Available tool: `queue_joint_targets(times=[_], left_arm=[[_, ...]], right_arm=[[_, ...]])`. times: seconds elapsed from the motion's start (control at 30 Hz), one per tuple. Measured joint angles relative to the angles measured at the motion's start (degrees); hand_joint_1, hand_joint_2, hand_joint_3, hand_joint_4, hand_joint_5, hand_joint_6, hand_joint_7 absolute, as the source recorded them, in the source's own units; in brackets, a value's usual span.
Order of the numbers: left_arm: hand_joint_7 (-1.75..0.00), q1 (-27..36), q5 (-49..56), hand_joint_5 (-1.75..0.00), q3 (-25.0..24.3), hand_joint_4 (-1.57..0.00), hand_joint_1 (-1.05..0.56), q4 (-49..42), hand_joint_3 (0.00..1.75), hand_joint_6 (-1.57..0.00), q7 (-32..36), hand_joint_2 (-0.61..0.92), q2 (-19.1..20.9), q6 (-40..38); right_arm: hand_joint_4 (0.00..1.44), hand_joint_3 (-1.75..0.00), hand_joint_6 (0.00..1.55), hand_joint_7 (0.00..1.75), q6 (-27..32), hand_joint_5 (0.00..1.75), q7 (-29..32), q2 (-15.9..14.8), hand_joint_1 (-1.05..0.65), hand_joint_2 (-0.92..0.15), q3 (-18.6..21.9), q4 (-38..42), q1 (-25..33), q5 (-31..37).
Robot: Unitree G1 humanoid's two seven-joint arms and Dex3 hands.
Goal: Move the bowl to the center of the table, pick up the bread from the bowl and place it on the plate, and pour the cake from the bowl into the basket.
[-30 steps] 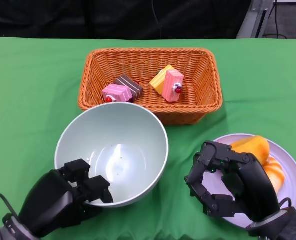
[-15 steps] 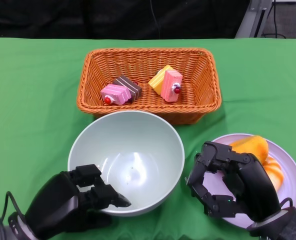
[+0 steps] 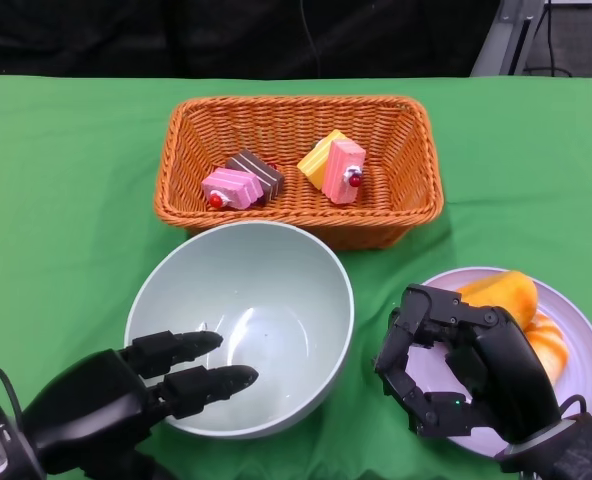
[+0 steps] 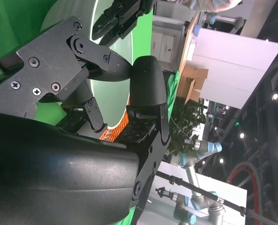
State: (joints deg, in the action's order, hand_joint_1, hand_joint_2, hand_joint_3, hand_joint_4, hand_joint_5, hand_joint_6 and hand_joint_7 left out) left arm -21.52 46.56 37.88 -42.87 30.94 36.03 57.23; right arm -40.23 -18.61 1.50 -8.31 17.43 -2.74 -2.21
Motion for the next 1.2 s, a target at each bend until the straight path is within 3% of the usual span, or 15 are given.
queue_joint_targets(times=[0.13, 0.33, 0.5, 0.63, 0.73, 0.83, 0.87, 0.9, 0.93, 1.03, 1.2], left_arm=[[0.00, 1.8, -8.3, 0.00, -2.9, 0.00, -1.03, 1.3, 0.04, -0.05, -10.0, 0.92, 0.3, 2.3], [-0.04, 4.2, -35.3, -0.03, -4.2, -0.08, -0.99, -0.3, 0.31, -0.18, -30.6, 0.92, -2.1, 5.8], [-0.04, 7.5, -58.3, -0.08, -7.3, -0.47, -0.81, 4.4, 0.28, -0.42, -46.6, 0.92, -5.9, 1.7], [-0.07, 11.7, -76.8, -0.16, -14.8, -0.82, -0.54, 10.9, 0.17, -0.67, -59.2, 0.92, -11.7, -5.8], [-0.12, 13.9, -82.9, -0.24, -20.9, -1.00, -0.36, 13.6, 0.14, -0.85, -64.3, 0.92, -16.8, -10.0], [-0.12, 15.8, -85.0, -0.85, -24.9, -0.87, -0.19, 17.5, 0.20, -1.11, -66.4, 0.92, -21.1, -14.7], [-0.13, 16.4, -84.9, -0.96, -25.8, -0.85, -0.17, 19.0, 0.20, -1.15, -66.6, 0.92, -22.2, -16.6], [-0.17, 17.1, -84.7, -1.07, -26.6, -0.84, -0.15, 20.4, 0.22, -1.18, -66.6, 0.92, -23.1, -18.1], [-0.36, 17.9, -84.3, -1.21, -27.3, -0.81, -0.11, 22.1, 0.25, -1.16, -66.6, 0.92, -23.7, -19.7], [-0.82, 20.0, -83.0, -1.37, -28.6, -0.77, -0.07, 26.7, 0.35, -0.98, -66.8, 0.92, -24.9, -24.2], [-1.02, 22.7, -80.1, -1.46, -29.5, -0.78, -0.08, 32.2, 0.47, -0.90, -69.5, 0.85, -25.0, -29.6]], right_arm=[[0.84, -1.05, 0.80, 1.40, -0.2, 1.65, 0.0, 0.0, -0.24, -0.48, 0.0, 0.3, -0.1, 0.0], [0.84, -1.05, 0.80, 1.40, -0.3, 1.66, -0.1, 0.1, -0.23, -0.48, -0.1, 0.4, -0.2, 0.0], [0.84, -1.05, 0.80, 1.41, -0.3, 1.66, -0.3, 0.1, -0.23, -0.48, -0.1, 0.4, -0.2, -0.1], [0.85, -1.04, 0.80, 1.41, -0.3, 1.67, -0.7, 0.1, -0.24, -0.49, -0.2, 0.4, -0.1, -0.5], [0.85, -1.03, 0.80, 1.42, -0.2, 1.68, -1.3, 0.1, -0.24, -0.49, -0.4, 0.0, 0.0, -1.4], [0.85, -1.04, 0.79, 1.42, -0.1, 1.68, -2.1, 0.1, -0.23, -0.49, -1.1, -0.2, 0.3, -1.6], [0.85, -1.04, 0.79, 1.42, 0.0, 1.68, -2.3, 0.1, -0.23, -0.49, -1.3, -0.5, 0.5, -1.7], [0.85, -1.04, 0.79, 1.42, 0.3, 1.68, -2.6, 0.0, -0.24, -0.49, -1.6, -0.7, 0.6, -1.8], [0.86, -1.04, 0.80, 1.42, 0.8, 1.68, -3.1, 0.0, -0.23, -0.48, -1.8, -1.1, 0.9, -2.1], [0.86, -1.03, 0.79, 1.43, 2.0, 1.67, -4.7, -0.4, -0.22, -0.49, -2.4, -2.8, 1.6, -3.4], [0.87, -0.99, 0.79, 1.45, 3.3, 1.63, -7.3, -1.9, -0.23, -0.50, -4.0, -5.8, 2.6, -4.1]])
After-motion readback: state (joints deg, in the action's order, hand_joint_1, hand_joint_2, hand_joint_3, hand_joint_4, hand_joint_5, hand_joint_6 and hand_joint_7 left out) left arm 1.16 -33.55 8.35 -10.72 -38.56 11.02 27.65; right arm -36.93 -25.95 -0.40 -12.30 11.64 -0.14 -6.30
